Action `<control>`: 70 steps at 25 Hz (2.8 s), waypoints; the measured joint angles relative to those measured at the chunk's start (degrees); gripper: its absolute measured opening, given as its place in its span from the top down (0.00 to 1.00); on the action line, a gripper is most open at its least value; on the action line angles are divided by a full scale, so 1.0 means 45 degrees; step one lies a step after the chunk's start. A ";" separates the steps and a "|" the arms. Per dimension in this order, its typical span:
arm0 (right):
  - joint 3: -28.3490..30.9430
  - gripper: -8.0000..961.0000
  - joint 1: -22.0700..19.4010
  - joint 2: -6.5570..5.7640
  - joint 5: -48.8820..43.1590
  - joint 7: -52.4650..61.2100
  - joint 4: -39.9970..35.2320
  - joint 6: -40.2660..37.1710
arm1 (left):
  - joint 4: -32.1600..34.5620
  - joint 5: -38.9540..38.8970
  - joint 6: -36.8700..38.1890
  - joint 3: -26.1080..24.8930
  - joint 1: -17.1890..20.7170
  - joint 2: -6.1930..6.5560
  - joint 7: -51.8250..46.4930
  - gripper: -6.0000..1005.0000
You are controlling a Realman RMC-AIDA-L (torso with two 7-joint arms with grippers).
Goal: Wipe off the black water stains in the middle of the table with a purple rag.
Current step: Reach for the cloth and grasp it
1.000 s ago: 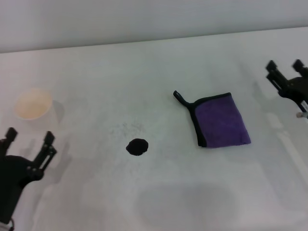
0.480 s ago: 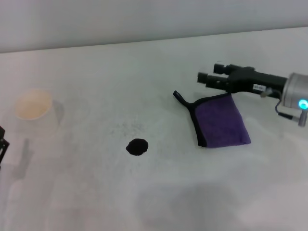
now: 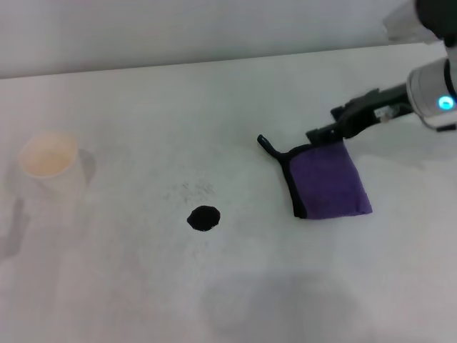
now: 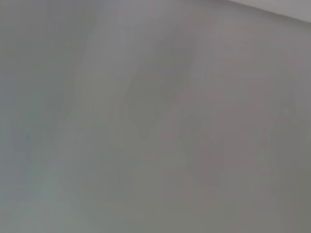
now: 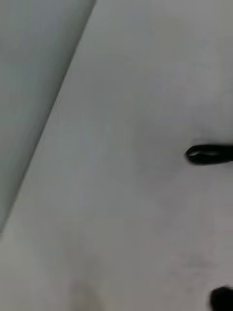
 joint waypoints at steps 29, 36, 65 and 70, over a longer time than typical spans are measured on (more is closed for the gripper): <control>-0.8831 0.18 -0.0220 0.0134 -0.3991 0.7006 -0.3228 0.0949 | -0.0412 -0.0372 -0.0502 0.0001 -0.0725 0.0015 0.0022 0.11; -0.8824 0.23 0.0126 0.0129 -0.3957 0.6979 -0.2590 0.0842 | -0.0411 -0.0364 -0.0497 0.0002 -0.0737 0.0014 0.0014 0.11; -0.7806 0.48 0.0586 0.0074 -0.3648 0.6097 -0.2033 0.1619 | -0.0386 -0.0372 -0.0420 0.0002 -0.0885 -0.0004 -0.0010 0.11; -0.7707 0.56 0.0664 0.0053 -0.3648 0.5942 -0.2045 0.1702 | -0.0397 -0.0372 -0.0410 0.0002 -0.0908 0.0013 -0.0010 0.11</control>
